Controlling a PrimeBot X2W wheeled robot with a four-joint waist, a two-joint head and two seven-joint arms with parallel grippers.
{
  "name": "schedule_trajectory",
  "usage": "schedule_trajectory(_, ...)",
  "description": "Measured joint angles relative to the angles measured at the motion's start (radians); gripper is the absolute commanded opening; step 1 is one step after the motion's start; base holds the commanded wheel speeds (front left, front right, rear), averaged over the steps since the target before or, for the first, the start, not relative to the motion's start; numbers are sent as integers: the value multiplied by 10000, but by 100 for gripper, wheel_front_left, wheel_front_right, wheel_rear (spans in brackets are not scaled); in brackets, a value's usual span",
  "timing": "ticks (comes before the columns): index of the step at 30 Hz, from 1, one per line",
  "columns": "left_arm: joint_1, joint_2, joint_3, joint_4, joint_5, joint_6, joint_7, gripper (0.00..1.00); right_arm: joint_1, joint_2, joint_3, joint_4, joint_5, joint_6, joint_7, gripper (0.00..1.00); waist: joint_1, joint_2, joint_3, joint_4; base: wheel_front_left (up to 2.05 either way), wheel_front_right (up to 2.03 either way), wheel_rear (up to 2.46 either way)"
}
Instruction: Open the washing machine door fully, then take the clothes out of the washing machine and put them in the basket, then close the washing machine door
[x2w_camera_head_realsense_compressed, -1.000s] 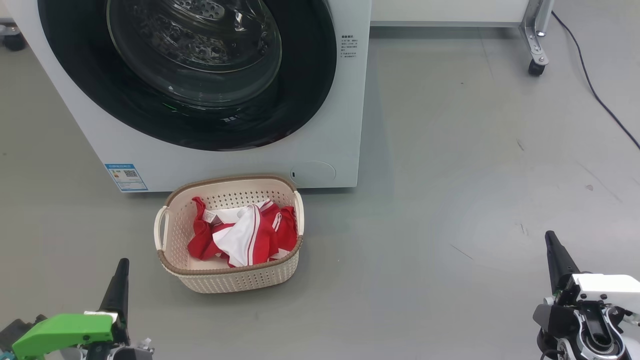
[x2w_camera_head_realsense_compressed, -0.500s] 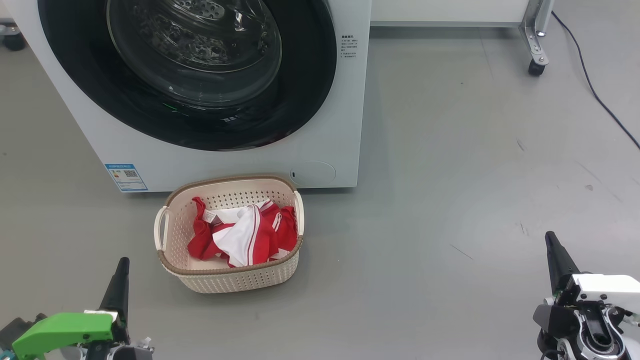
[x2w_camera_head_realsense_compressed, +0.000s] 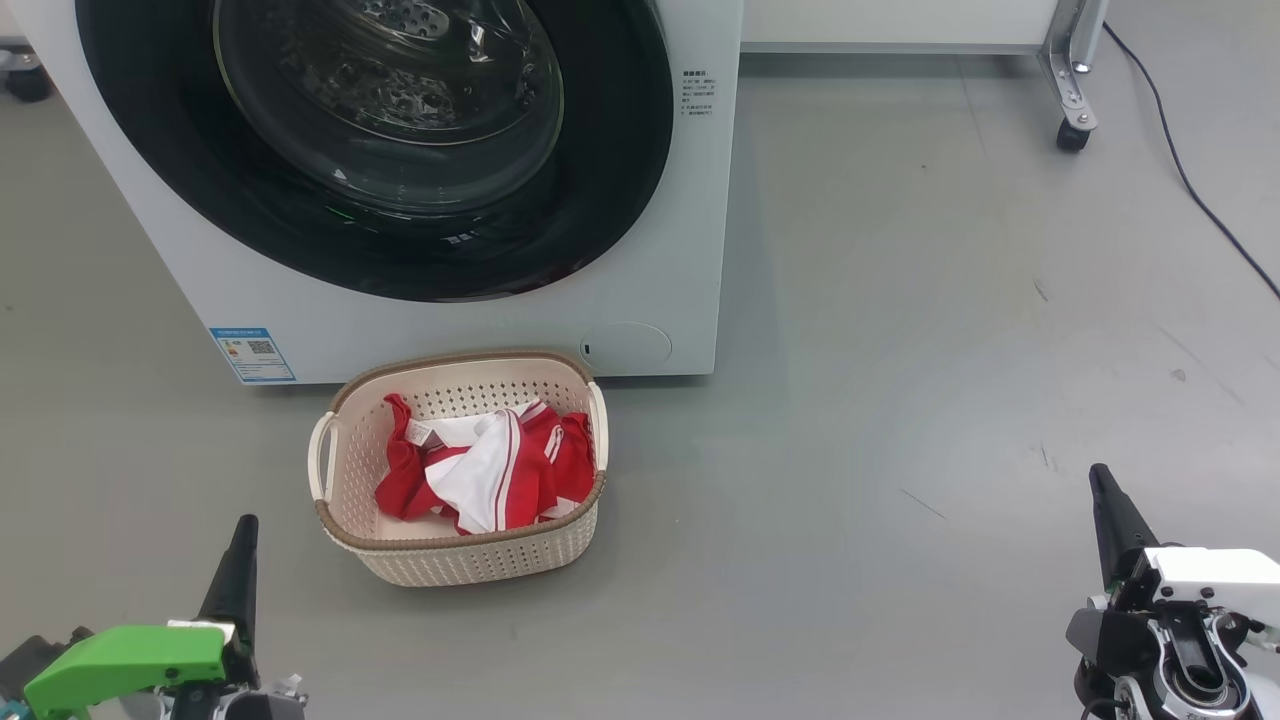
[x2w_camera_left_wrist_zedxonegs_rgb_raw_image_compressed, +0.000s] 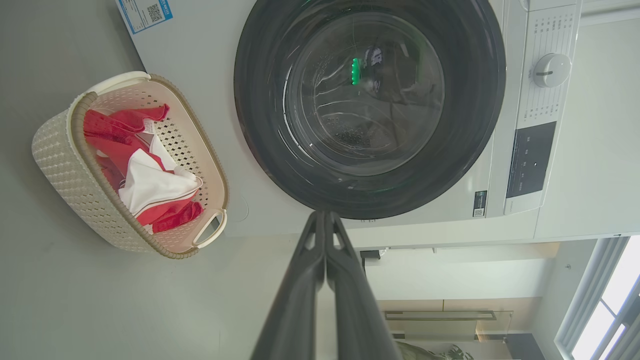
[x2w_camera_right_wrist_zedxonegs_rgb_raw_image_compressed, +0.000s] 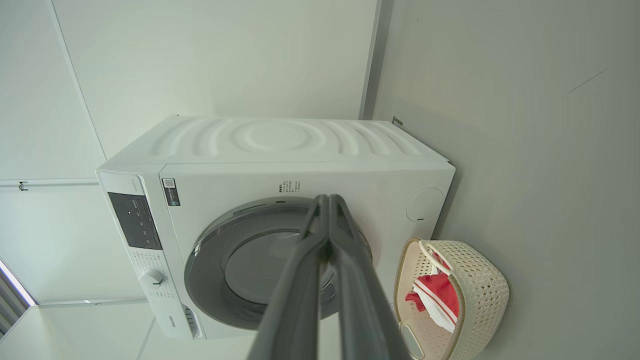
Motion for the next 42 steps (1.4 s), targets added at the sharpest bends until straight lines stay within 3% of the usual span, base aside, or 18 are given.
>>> schedule_trajectory(42, -12, -2, 42, 6, 0, -2, 29, 0, -8, 31, -35, -4, 0, 0, 0, 0, 0, 0, 2, 0, 0, 0, 0)
